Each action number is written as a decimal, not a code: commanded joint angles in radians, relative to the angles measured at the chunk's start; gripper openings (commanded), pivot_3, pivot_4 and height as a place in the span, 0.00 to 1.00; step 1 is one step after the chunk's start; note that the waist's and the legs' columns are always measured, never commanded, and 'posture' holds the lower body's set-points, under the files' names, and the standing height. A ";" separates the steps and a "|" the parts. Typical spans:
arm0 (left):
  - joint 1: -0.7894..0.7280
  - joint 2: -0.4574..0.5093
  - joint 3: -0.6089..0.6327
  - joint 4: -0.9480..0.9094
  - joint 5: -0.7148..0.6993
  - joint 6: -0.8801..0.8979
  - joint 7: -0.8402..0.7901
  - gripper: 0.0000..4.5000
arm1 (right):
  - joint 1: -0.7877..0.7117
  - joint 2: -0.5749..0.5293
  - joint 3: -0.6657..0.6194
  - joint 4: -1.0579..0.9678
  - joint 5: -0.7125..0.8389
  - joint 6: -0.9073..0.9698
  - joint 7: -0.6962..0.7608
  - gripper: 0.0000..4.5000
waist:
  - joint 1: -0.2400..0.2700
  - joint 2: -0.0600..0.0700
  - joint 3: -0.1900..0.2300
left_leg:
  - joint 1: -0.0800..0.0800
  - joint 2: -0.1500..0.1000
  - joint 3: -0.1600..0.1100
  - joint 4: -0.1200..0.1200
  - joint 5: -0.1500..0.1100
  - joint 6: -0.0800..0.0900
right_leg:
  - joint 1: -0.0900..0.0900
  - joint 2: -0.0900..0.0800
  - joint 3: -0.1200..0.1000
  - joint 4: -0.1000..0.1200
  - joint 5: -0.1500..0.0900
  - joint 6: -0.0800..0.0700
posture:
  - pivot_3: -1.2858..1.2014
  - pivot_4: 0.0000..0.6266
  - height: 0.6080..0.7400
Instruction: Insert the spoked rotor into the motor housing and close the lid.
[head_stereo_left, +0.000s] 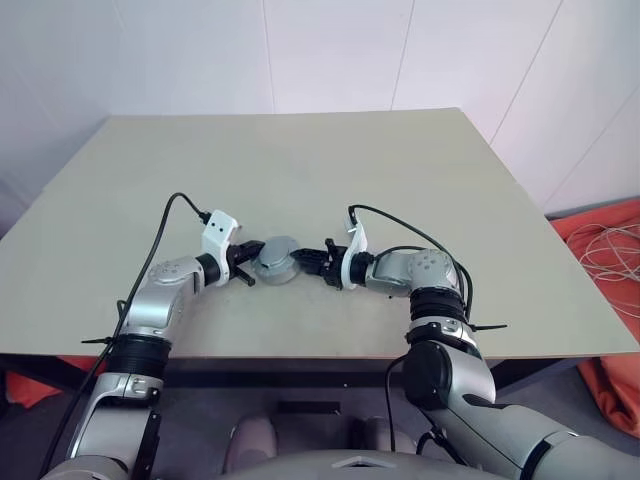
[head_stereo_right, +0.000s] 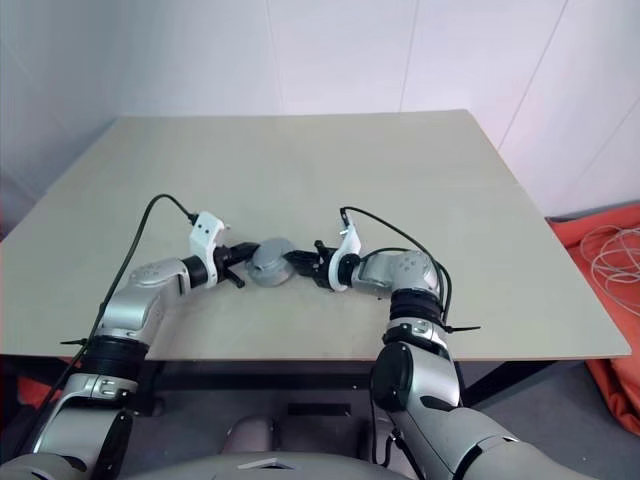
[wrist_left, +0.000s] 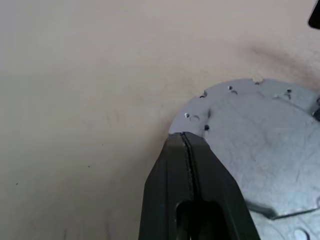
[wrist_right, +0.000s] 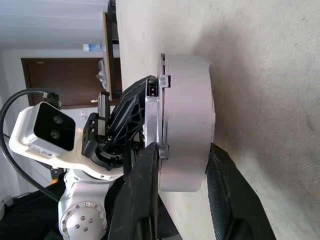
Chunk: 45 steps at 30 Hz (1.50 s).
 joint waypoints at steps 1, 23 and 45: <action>-0.001 -0.027 0.008 0.003 -0.031 0.032 0.004 0.00 | -0.028 0.051 0.002 -0.011 0.051 -0.006 -0.002 0.25 | 0.000 0.000 0.000 | 0.000 0.000 0.000 0.000 0.000 0.000 | 0.000 0.000 0.000 0.000 0.000 0.000 | 0.52 0.00 1.00; 0.000 -0.146 0.698 -0.098 -0.800 0.504 0.390 0.35 | -0.112 -0.027 -0.071 -0.136 0.206 0.184 0.010 0.25 | 0.004 -0.006 0.003 | -0.017 0.001 -0.002 0.009 -0.001 0.002 | -0.017 0.001 -0.001 0.005 0.004 -0.006 | 0.52 0.00 1.00; 0.139 -0.178 0.592 -0.207 -1.346 0.692 0.464 1.00 | -0.157 -0.075 -0.050 -0.135 0.423 0.238 -0.059 0.25 | 0.027 -0.007 0.003 | -0.017 0.004 -0.002 0.017 -0.001 0.001 | -0.015 0.004 0.000 0.008 0.002 0.001 | 0.52 0.00 1.00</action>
